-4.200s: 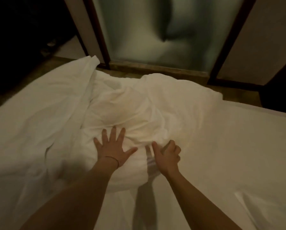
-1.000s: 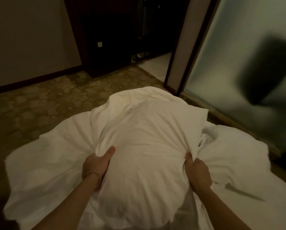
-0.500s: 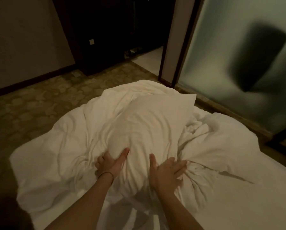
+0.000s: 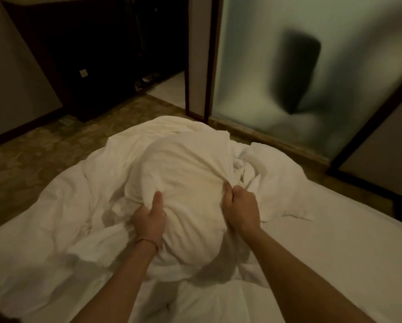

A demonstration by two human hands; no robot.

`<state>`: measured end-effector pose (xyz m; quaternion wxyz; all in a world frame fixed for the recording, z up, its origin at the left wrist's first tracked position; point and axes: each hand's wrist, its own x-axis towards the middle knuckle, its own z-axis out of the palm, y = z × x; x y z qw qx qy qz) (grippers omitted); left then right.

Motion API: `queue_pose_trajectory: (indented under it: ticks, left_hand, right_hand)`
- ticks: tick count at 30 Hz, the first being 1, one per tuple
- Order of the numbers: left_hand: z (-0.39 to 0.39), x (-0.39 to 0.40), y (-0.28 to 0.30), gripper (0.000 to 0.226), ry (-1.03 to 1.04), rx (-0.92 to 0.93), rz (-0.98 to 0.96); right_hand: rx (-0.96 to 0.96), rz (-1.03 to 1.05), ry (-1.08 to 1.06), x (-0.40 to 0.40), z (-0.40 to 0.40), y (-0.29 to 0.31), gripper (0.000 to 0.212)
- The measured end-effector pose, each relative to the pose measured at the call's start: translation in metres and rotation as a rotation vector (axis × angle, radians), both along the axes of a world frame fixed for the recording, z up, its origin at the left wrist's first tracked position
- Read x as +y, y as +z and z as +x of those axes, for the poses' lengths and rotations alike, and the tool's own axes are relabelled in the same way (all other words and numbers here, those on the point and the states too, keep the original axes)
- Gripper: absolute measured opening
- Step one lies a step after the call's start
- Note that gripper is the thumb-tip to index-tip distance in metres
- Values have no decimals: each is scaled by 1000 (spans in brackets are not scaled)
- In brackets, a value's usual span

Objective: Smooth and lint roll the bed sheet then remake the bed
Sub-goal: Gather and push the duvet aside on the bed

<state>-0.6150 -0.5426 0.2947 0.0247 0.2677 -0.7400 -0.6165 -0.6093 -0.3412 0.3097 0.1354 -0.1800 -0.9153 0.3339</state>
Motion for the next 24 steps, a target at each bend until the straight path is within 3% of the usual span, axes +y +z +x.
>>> queue_pose_trajectory:
  ticks: [4, 9, 14, 17, 20, 24]
  left_hand:
    - [42, 89, 76, 34, -113, 190, 79]
    - [113, 222, 148, 37, -341, 402, 175]
    - [210, 361, 184, 35, -636, 399, 200]
    - [271, 442, 174, 19, -822, 306, 174]
    - [329, 515, 138, 28, -1040, 234, 90]
    - [381, 586, 47, 49, -1471, 127, -273]
  right_hand:
    - [139, -18, -70, 88, 43, 57, 51]
    - [332, -74, -300, 218, 143, 125, 53]
    - [459, -109, -580, 337, 289, 155, 50]
    - [478, -44, -743, 393, 381, 144, 51]
    - [402, -70, -919, 441, 471, 108, 53]
    - [231, -256, -1093, 458, 577, 30, 53]
